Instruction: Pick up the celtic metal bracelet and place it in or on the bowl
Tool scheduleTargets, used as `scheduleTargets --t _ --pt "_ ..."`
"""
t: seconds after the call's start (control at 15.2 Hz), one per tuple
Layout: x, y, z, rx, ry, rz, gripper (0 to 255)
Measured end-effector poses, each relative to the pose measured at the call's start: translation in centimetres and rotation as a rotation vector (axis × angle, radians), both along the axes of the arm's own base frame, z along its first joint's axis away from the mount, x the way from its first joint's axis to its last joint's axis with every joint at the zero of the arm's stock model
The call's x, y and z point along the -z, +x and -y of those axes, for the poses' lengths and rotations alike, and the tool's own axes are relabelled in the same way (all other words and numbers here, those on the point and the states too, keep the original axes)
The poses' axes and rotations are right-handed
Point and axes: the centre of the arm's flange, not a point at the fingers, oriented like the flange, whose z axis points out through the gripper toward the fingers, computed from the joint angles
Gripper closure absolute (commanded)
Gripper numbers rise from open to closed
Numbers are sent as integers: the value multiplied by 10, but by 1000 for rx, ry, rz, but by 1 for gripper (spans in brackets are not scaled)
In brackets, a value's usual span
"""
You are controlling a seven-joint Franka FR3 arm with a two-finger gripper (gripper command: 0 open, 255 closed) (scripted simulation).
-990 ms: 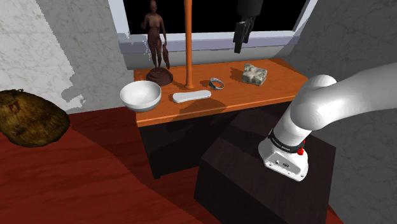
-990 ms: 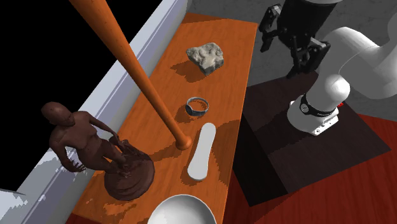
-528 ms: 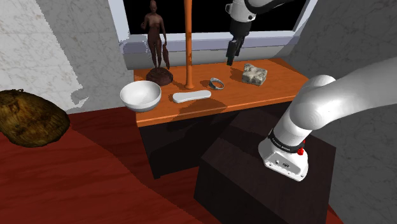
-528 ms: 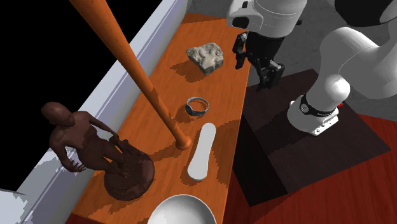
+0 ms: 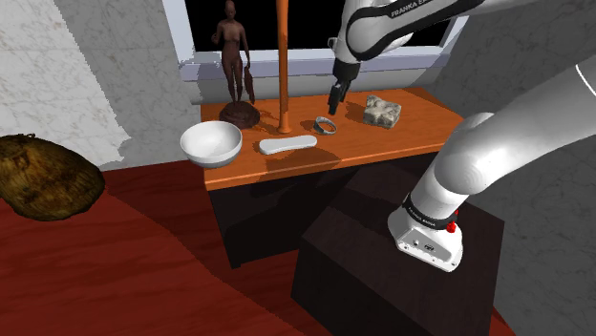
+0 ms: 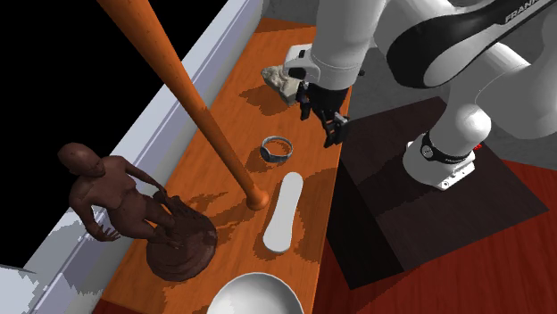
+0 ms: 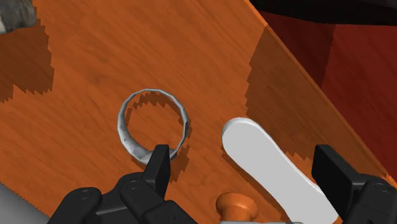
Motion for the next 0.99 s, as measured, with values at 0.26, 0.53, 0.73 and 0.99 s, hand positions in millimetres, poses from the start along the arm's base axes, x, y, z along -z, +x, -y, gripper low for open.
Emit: scheduleTargets --t 0.26,0.53,0.73,0.99 --pt "43 18 23 -14 19 23 0" --pt "84 45 42 -29 36 46 0" --pt "103 49 46 -32 39 52 0" --pt "125 51 46 -33 40 53 0"
